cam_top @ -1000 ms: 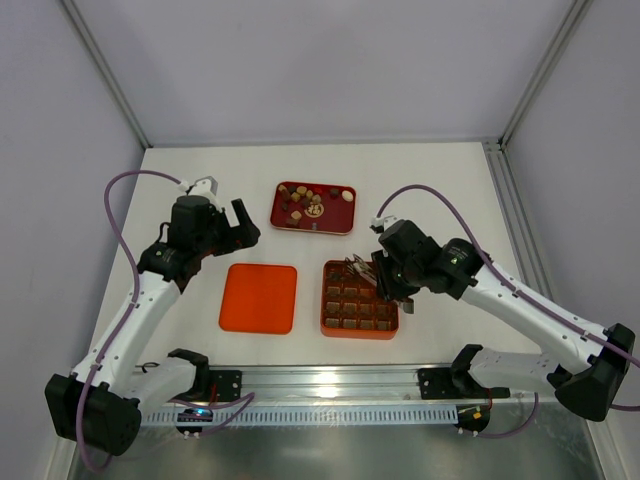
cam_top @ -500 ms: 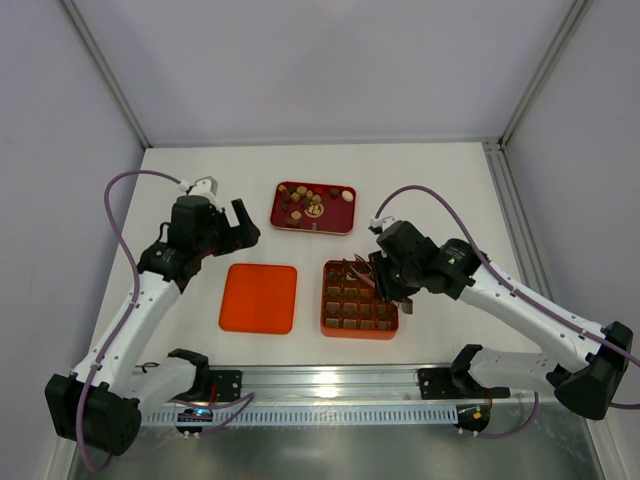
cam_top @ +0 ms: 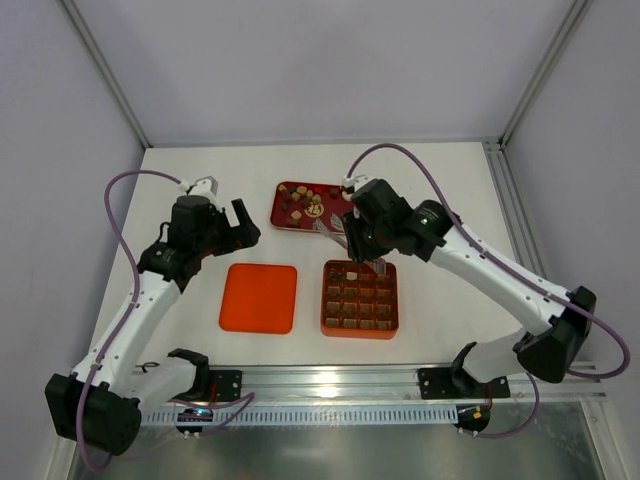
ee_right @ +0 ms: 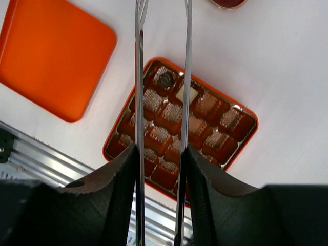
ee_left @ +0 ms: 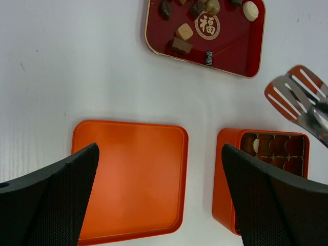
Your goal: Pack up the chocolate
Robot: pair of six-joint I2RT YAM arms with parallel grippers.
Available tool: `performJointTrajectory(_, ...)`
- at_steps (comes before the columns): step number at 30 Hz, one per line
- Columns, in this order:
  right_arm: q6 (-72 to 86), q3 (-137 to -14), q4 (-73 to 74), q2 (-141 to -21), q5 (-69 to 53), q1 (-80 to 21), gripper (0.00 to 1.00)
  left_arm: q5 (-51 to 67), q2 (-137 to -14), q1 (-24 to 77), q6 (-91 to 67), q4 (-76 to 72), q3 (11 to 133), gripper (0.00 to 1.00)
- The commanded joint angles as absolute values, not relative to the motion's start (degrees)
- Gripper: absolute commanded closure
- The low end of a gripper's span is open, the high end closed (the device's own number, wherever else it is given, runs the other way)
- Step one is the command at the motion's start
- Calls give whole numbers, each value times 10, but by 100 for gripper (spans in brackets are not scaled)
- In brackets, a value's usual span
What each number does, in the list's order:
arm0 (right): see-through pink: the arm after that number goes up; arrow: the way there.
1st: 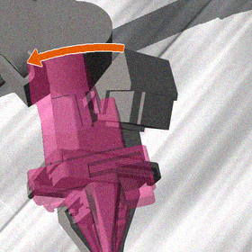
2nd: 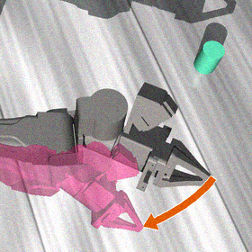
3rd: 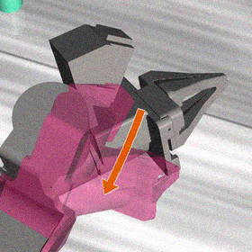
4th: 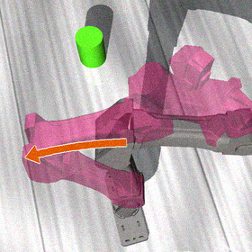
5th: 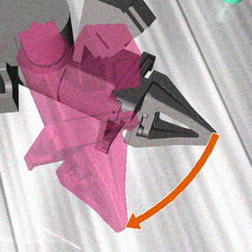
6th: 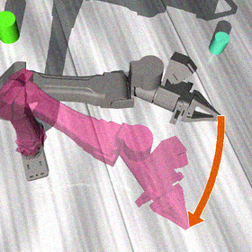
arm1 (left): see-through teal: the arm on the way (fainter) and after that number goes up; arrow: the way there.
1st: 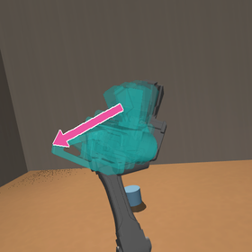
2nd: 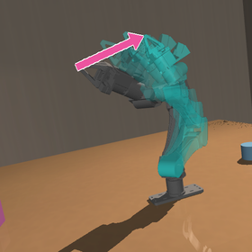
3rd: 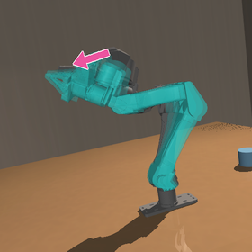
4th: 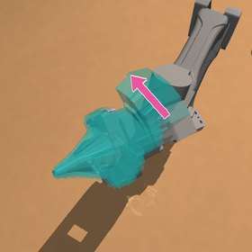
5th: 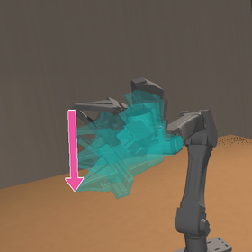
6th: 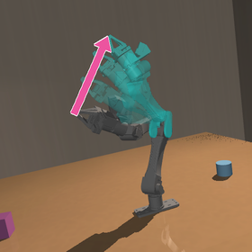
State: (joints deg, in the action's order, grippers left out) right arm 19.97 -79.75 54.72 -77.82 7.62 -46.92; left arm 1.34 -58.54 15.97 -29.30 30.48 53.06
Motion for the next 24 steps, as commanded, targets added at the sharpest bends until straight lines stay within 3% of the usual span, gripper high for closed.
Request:
performJointTrajectory(1, 154, -886, 490, -852, 74, -447, 57, 19, -586, 158, -284, 295, 528, 0)
performJointTrajectory(9, 117, -1085, 511, -1079, 45, -414, 57, 17, -583, 158, -284, 295, 526, 0)
performJointTrajectory(24, 110, -1105, 507, -1135, 7, -434, 58, 20, -584, 158, -283, 295, 528, 0)
